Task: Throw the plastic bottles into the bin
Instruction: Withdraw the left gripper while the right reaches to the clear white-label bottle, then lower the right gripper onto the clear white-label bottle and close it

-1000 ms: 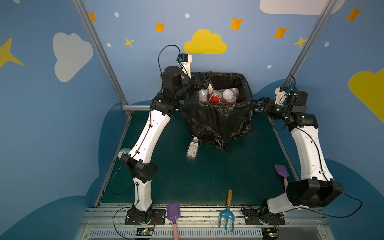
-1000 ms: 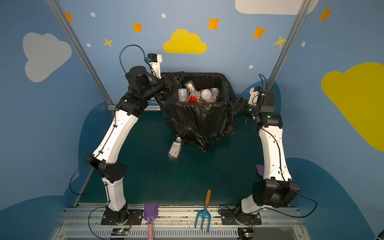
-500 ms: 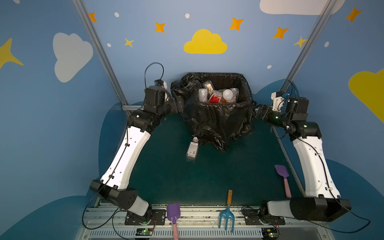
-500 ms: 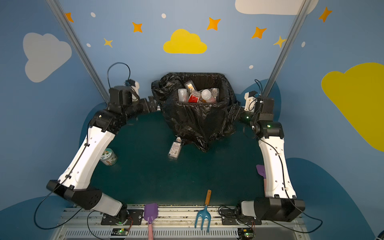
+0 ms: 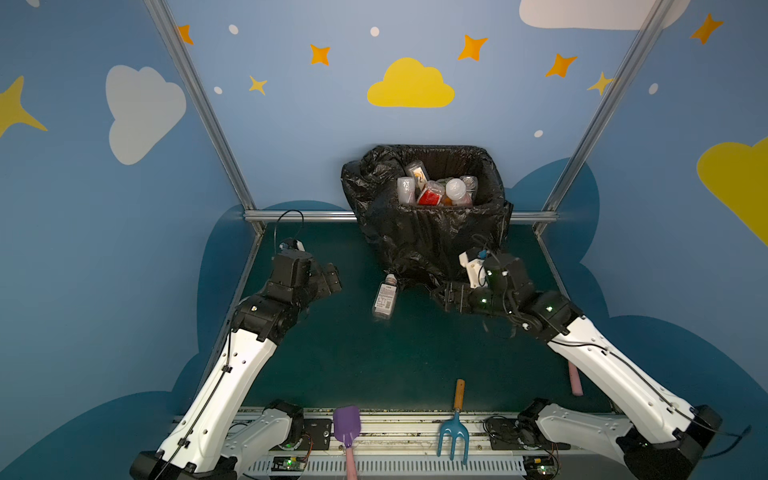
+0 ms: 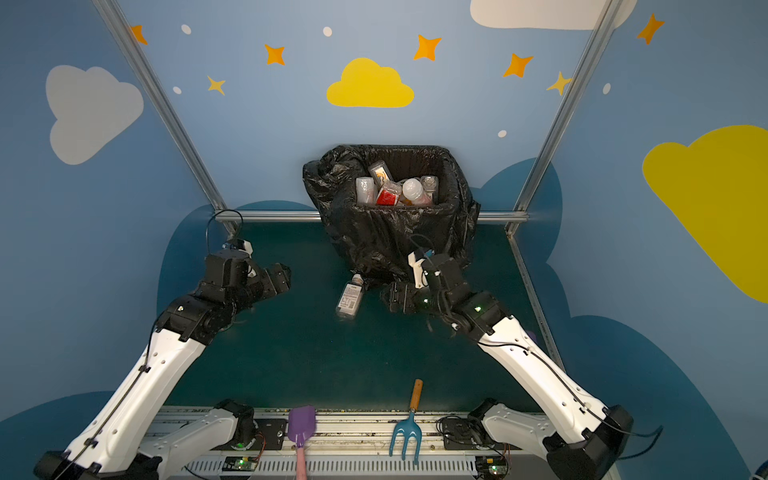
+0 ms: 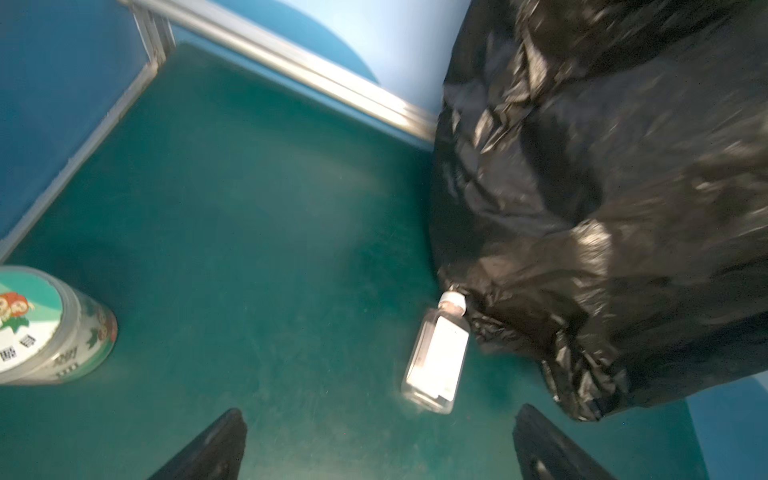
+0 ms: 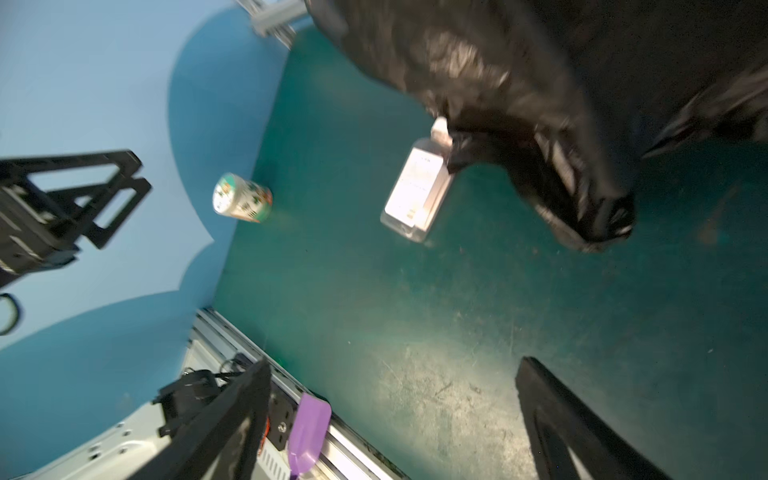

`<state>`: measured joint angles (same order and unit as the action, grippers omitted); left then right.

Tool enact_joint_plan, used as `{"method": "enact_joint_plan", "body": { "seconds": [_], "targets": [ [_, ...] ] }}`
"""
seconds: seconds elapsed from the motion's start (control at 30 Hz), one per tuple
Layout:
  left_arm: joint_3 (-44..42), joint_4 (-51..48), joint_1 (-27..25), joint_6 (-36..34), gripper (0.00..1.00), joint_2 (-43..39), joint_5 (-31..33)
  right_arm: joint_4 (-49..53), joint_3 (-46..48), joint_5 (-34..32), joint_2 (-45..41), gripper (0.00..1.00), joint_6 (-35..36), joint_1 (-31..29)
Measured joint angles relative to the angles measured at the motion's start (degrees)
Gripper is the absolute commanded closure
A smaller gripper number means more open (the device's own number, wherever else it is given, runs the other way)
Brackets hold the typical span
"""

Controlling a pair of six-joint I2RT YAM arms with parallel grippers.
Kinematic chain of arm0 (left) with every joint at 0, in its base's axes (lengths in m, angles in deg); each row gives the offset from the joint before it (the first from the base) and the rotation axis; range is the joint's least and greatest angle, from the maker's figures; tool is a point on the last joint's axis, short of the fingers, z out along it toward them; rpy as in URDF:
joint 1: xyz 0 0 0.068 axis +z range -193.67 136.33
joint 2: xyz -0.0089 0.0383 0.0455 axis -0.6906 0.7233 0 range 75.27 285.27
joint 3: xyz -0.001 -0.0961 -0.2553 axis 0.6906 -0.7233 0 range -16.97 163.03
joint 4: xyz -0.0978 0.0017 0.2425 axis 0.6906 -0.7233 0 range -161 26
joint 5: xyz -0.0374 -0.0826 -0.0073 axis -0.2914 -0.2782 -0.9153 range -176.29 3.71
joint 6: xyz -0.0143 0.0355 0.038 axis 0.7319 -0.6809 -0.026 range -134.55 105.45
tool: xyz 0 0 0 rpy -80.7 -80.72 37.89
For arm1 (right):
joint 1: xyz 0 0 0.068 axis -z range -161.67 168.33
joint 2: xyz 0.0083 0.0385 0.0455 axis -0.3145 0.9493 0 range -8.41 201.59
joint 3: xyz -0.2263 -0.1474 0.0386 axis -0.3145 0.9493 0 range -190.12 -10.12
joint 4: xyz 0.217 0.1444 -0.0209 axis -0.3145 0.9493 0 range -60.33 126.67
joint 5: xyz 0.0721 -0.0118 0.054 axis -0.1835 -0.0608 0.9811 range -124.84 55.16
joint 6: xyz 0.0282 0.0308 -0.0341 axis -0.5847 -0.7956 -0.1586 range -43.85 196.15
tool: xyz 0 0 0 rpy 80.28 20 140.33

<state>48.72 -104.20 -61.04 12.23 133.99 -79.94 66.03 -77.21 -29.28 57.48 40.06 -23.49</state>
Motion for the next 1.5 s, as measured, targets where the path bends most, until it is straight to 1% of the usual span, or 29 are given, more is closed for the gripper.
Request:
{"method": "enact_joint_plan", "body": {
  "seconds": [0.13,0.27,0.4,0.5,0.6,0.8,0.9,1.0,1.2,1.37,1.5],
  "targets": [
    [-1.27,-0.61,0.00,0.72,0.00,-0.55,-0.20,-2.29,-0.39,-7.98,7.82,0.08,-4.50,-6.58],
    [-1.86,-1.31,0.00,0.76,0.00,-4.09,-0.22,-4.13,-2.54,-12.66,17.51,0.07,-8.87,-9.92],
    [-2.01,-1.95,0.00,1.14,0.00,-8.50,-0.44,-5.16,-7.93,-13.75,27.28,0.05,-12.26,-10.51],
    [-2.75,-2.27,0.00,1.20,0.00,-10.05,-0.66,-6.56,-12.02,-14.10,33.46,0.05,-14.14,-10.51],
    [-3.56,-2.97,0.00,1.51,0.00,-10.21,-1.01,-6.93,-16.06,-14.05,39.19,0.05,-15.10,-10.45],
    [-4.02,-4.61,0.00,1.77,0.00,-10.71,-1.57,-4.96,-27.02,-13.49,51.60,0.04,-15.37,-10.38],
    [-4.00,-5.57,0.00,1.75,0.00,-11.76,-1.51,-3.13,-31.12,-13.79,55.52,0.04,-15.34,-10.38],
    [-3.85,-6.67,0.07,1.49,0.00,-12.41,-1.27,0.24,-36.02,-15.58,58.75,0.04,-15.61,-10.38],
    [-2.80,-8.41,0.28,-0.11,0.00,-13.05,-0.11,5.22,-41.13,-20.00,61.57,0.04,-16.48,-10.16],
    [-2.78,-9.22,0.87,-0.92,0.00,-14.34,0.68,9.01,-46.56,-20.98,65.81,0.05,-16.48,-9.75],
    [-2.78,-9.53,1.18,-1.36,0.00,-14.97,0.79,11.37,-49.70,-20.85,69.07,0.08,-16.13,-9.51]
  ]
}}
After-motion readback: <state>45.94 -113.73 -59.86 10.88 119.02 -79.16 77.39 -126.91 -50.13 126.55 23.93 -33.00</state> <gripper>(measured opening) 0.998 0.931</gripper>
